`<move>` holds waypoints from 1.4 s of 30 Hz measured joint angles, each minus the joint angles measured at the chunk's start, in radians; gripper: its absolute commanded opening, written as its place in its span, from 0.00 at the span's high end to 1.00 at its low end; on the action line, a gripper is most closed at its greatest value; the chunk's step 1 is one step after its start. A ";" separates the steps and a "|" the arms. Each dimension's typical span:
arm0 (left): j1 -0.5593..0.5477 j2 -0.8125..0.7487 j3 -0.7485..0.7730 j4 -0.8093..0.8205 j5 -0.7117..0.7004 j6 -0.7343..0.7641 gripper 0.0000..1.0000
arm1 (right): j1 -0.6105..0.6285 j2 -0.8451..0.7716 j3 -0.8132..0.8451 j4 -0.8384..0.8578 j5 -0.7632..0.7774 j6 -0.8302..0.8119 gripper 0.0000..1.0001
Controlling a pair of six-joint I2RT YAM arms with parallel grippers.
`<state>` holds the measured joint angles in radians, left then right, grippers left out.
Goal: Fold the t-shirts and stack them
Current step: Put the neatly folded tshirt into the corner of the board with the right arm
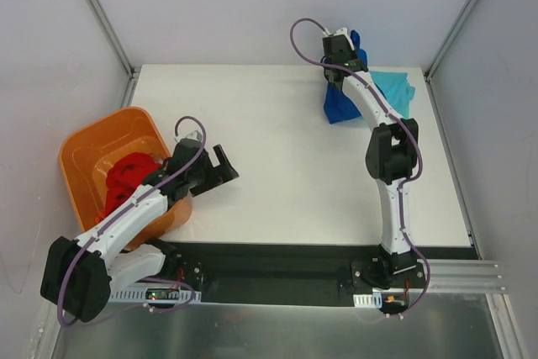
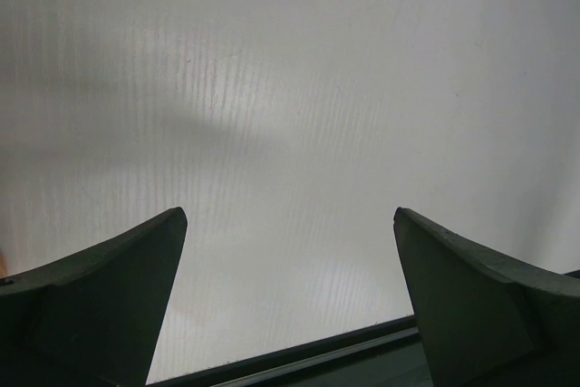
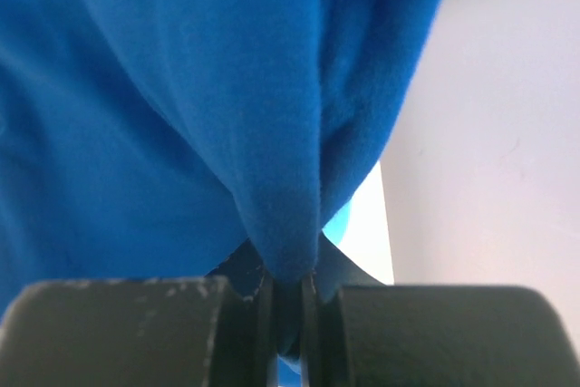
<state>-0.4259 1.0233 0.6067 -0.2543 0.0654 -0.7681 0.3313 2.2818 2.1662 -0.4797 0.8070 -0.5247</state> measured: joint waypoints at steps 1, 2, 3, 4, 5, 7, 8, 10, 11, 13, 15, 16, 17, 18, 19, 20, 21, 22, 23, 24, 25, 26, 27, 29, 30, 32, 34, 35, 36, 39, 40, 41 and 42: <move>0.000 0.008 0.004 -0.001 0.000 0.001 0.01 | -0.002 0.008 0.011 0.005 0.003 -0.008 0.99; 0.000 0.015 0.008 -0.002 0.000 0.002 0.01 | -0.005 0.018 0.024 0.010 0.008 -0.017 0.99; 0.000 0.018 0.010 -0.002 0.000 0.002 0.01 | -0.006 0.024 0.032 0.019 0.012 -0.027 0.99; 0.000 0.019 0.012 -0.003 0.000 0.003 0.01 | -0.006 0.028 0.037 0.026 0.015 -0.034 0.99; 0.000 0.019 0.012 -0.005 0.000 0.003 0.01 | -0.007 0.030 0.039 0.030 0.018 -0.040 0.99; 0.000 0.018 0.013 -0.007 0.000 0.003 0.01 | -0.007 0.030 0.040 0.039 0.020 -0.043 0.99; 0.000 0.017 0.013 -0.008 0.000 0.003 0.01 | -0.007 0.030 0.040 0.043 0.019 -0.042 0.99; 0.000 0.014 0.013 -0.008 0.000 0.003 0.01 | -0.007 0.030 0.040 0.049 0.019 -0.036 0.99; 0.000 0.010 0.013 -0.010 0.000 0.003 0.01 | -0.007 0.030 0.040 0.050 0.018 -0.030 0.99; 0.000 -0.003 0.013 -0.014 -0.001 0.003 0.01 | -0.009 0.027 0.040 0.049 0.013 -0.011 0.99; 0.000 -0.017 0.013 -0.014 -0.004 0.003 0.01 | -0.013 0.018 0.040 0.046 -0.003 0.020 0.99; 0.000 -0.024 0.013 -0.014 -0.005 0.003 0.00 | -0.017 0.011 0.040 0.040 -0.013 0.040 0.99; 0.000 -0.028 0.013 -0.014 -0.007 0.003 0.01 | -0.022 0.002 0.040 0.033 -0.025 0.060 0.99; 0.000 -0.033 0.013 -0.014 -0.008 0.003 0.01 | -0.028 -0.008 0.040 0.027 -0.038 0.086 0.99; 0.000 -0.037 0.013 -0.015 -0.013 0.003 0.01 | -0.037 -0.019 0.040 0.022 -0.050 0.112 0.99; 0.000 -0.040 0.013 -0.015 -0.014 0.002 0.01 | -0.048 -0.031 0.040 0.016 -0.066 0.138 0.99; 0.000 -0.041 0.013 -0.015 -0.014 0.003 0.01 | -0.058 -0.040 0.040 0.011 -0.079 0.160 0.99; 0.000 -0.041 0.013 -0.015 -0.015 0.003 0.01 | -0.072 -0.051 0.040 0.004 -0.093 0.185 0.99; 0.000 -0.041 0.013 -0.016 -0.016 0.003 0.01 | -0.087 -0.062 0.040 -0.002 -0.107 0.208 0.99; 0.000 -0.041 0.013 -0.016 -0.016 0.003 0.01 | -0.101 -0.071 0.040 -0.005 -0.121 0.228 0.99; 0.000 -0.041 0.013 -0.016 -0.017 0.003 0.01 | -0.114 -0.077 0.040 -0.006 -0.137 0.247 0.99; 0.000 -0.041 0.013 -0.016 -0.017 0.003 0.01 | -0.127 -0.079 0.040 -0.006 -0.153 0.264 0.99; 0.000 -0.041 0.013 -0.016 -0.017 0.003 0.01 | -0.140 -0.080 0.040 -0.008 -0.171 0.282 0.99; 0.000 -0.041 0.013 -0.016 -0.017 0.003 0.01 | -0.160 -0.079 0.035 -0.021 -0.205 0.316 0.99; 0.000 -0.041 0.013 -0.016 -0.017 0.003 0.01 | -0.169 -0.078 0.032 -0.033 -0.226 0.336 0.99; 0.000 -0.040 0.013 -0.016 -0.017 0.003 0.01 | -0.188 -0.071 0.028 -0.053 -0.261 0.376 0.96; 0.000 -0.040 0.013 -0.016 -0.017 0.003 0.01 | -0.203 -0.056 0.028 -0.060 -0.296 0.412 0.94; 0.000 -0.040 0.013 -0.017 -0.017 0.003 0.01 | -0.210 -0.051 0.028 -0.061 -0.304 0.420 0.92; 0.000 -0.040 0.014 -0.017 -0.017 0.003 0.01 | -0.219 -0.045 0.028 -0.063 -0.315 0.434 0.92; 0.000 -0.039 0.014 -0.018 -0.018 0.003 0.01 | -0.245 -0.028 0.017 -0.068 -0.327 0.460 0.89; 0.000 -0.038 0.014 -0.018 -0.018 0.003 0.01 | -0.255 -0.023 0.014 -0.072 -0.327 0.466 0.87; 0.000 -0.037 0.014 -0.018 -0.018 0.003 0.01 | -0.264 -0.018 0.012 -0.078 -0.328 0.472 0.81; 0.000 -0.035 0.014 -0.018 -0.018 0.003 0.01 | -0.273 -0.013 0.012 -0.083 -0.331 0.478 0.78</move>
<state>-0.4259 0.9878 0.6209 -0.2726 0.0475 -0.7650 0.0582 2.2684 2.1780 -0.5625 0.4759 -0.0463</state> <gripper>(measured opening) 0.993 0.129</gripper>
